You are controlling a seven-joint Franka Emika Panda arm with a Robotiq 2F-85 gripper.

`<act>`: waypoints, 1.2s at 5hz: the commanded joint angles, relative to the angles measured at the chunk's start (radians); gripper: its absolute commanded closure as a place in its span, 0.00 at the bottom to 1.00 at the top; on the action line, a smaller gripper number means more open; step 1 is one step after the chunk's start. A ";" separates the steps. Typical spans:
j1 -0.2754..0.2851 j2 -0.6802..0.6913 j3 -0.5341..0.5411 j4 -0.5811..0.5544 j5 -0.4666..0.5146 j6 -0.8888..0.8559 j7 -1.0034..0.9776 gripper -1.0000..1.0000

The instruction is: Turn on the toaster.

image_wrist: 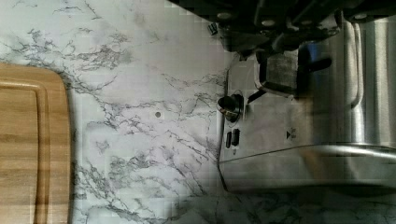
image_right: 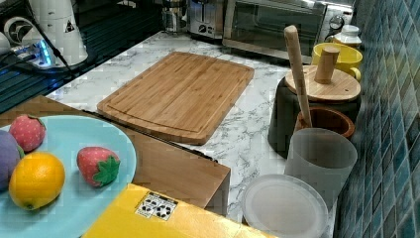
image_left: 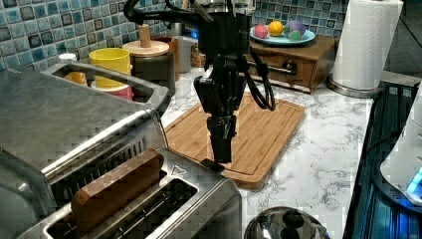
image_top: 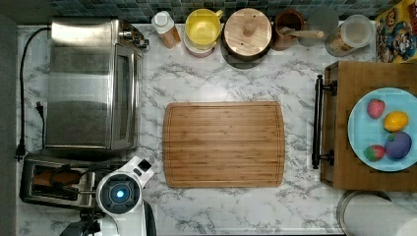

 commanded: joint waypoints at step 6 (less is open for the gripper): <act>0.049 0.287 0.067 0.069 -0.276 0.095 0.235 1.00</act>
